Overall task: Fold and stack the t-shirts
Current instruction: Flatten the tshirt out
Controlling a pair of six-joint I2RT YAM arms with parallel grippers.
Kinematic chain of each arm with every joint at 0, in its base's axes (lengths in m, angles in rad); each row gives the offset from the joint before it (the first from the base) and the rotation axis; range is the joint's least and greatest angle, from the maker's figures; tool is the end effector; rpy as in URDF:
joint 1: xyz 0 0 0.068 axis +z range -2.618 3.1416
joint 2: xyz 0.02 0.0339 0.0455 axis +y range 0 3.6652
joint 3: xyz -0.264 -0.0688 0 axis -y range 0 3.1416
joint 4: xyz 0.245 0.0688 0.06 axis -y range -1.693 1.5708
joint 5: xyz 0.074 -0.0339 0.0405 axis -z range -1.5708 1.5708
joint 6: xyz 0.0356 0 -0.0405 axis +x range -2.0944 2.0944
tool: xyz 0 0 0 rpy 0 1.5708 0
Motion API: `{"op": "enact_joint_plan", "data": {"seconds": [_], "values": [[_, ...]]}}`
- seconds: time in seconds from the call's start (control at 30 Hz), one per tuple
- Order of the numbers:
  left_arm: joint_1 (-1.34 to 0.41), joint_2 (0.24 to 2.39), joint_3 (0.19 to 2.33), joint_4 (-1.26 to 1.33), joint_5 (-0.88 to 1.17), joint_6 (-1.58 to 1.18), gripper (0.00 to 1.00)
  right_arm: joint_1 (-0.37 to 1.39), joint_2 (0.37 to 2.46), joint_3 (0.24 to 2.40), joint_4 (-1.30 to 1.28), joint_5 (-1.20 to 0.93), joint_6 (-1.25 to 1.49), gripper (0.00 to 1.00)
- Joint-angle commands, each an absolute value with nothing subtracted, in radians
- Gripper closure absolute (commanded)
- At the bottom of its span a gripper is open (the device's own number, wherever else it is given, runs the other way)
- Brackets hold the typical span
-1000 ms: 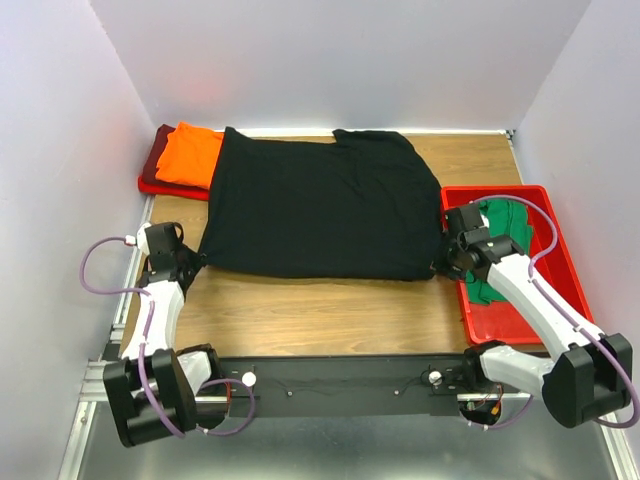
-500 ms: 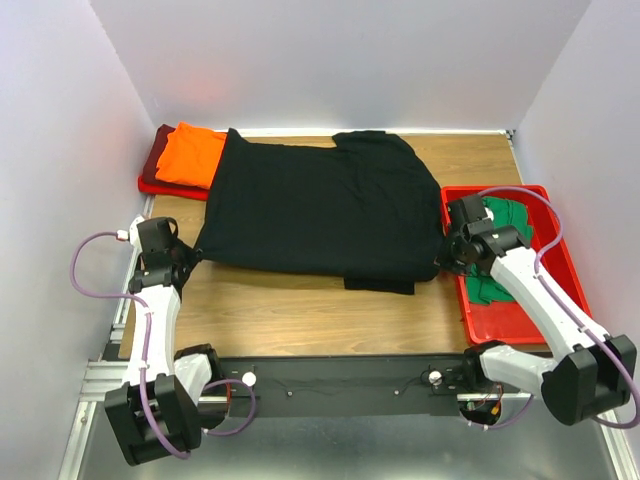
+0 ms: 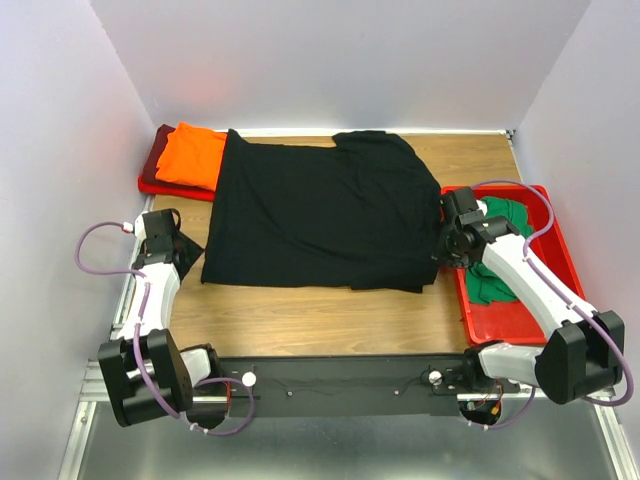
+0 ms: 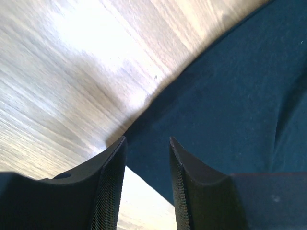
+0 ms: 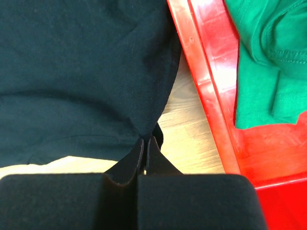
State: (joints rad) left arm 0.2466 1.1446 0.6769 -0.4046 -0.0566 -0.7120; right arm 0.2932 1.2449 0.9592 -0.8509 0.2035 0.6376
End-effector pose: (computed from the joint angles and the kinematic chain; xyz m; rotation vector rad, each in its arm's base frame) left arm 0.2197 0.0574 0.2131 -1.1503 2.1587 -0.1380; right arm 0.2254 0.0605 0.2534 0.5157 2.6146 0.0206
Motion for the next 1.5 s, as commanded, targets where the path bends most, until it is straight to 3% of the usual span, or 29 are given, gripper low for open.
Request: {"op": "enact_joint_plan", "data": {"seconds": [0.0, 0.07, 0.17, 0.87, 1.1, 1.27, 1.47], "values": [[0.241, 1.147, 0.693, -0.376, -0.127, -0.707, 0.52, 0.291, 1.259, 0.985, -0.83, 0.264, 0.615, 1.0], [0.235, 1.161, 0.681, -0.373, -0.14, -0.715, 0.53, 0.291, 1.264, 0.986, -0.825, 0.264, 0.611, 1.0], [0.227, 1.183, 0.661, -0.371, -0.149, -0.729, 0.62, 0.291, 1.273, 0.985, -0.815, 0.261, 0.604, 1.0], [0.084, 1.301, 0.577, -0.324, -0.169, -0.828, 0.65, 0.282, 1.284, 1.008, -0.808, 0.333, 0.566, 0.99], [0.086, 1.226, 0.64, -0.402, -0.264, -0.83, 0.62, 0.282, 1.281, 1.0, -0.807, 0.308, 0.566, 1.0], [0.095, 1.197, 0.626, -0.425, -0.282, -0.876, 0.49, 0.282, 1.275, 0.997, -0.795, 0.282, 0.566, 1.0], [0.1, 1.21, 0.595, -0.41, -0.296, -0.911, 0.48, 0.282, 1.273, 0.971, -0.765, 0.239, 0.56, 1.0]]}}
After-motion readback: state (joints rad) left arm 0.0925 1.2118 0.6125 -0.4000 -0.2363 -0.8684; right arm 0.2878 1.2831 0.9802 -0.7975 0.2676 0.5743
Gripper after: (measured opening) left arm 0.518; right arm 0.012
